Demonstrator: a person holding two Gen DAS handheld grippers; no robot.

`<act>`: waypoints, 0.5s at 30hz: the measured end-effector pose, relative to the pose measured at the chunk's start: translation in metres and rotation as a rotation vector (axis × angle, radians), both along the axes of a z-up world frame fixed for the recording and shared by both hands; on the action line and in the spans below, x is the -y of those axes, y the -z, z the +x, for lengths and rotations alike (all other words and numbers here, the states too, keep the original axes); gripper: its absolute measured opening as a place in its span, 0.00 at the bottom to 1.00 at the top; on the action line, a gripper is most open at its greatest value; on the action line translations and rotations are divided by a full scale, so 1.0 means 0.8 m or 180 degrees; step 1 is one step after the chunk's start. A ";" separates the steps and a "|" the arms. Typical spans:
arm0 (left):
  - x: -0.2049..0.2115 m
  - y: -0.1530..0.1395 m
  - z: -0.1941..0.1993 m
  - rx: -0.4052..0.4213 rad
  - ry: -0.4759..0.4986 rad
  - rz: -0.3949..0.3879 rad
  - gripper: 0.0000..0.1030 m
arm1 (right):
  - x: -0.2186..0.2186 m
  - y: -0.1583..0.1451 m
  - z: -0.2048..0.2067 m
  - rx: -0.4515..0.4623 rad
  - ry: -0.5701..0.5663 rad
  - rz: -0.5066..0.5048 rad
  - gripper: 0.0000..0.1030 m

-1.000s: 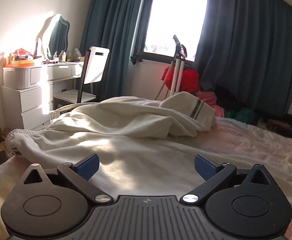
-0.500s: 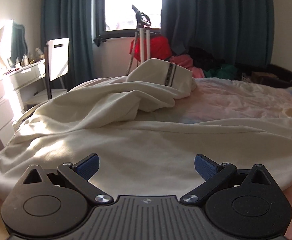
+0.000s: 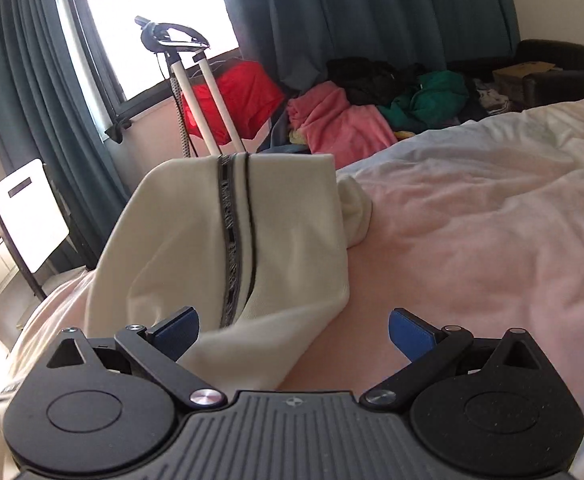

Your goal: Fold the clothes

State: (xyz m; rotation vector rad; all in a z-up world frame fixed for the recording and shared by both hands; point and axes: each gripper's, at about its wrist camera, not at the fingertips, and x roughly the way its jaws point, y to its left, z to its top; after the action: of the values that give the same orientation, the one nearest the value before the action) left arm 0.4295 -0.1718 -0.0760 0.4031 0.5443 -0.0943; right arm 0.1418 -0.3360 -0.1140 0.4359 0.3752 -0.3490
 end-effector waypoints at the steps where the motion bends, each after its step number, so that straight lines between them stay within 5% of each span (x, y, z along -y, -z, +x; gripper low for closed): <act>1: 0.008 0.002 0.021 0.0042 -0.0020 -0.0003 0.99 | 0.002 0.006 0.008 -0.0029 0.0016 0.0001 0.71; 4: 0.029 0.017 0.078 0.0038 -0.0243 0.0122 0.91 | 0.009 0.025 0.028 -0.0092 0.0046 0.0059 0.70; 11: 0.035 0.015 0.102 -0.0021 -0.0174 0.0189 0.18 | 0.017 0.046 0.043 -0.0193 0.0107 0.0158 0.70; 15: 0.037 -0.040 0.064 0.0101 0.0096 0.0096 0.11 | 0.019 0.039 0.030 -0.0099 0.0188 0.0146 0.70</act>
State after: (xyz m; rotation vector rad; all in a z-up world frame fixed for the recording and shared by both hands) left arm 0.4808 -0.2013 -0.0443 0.4416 0.5089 -0.1087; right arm 0.1657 -0.3510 -0.1452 0.4875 0.4018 -0.4056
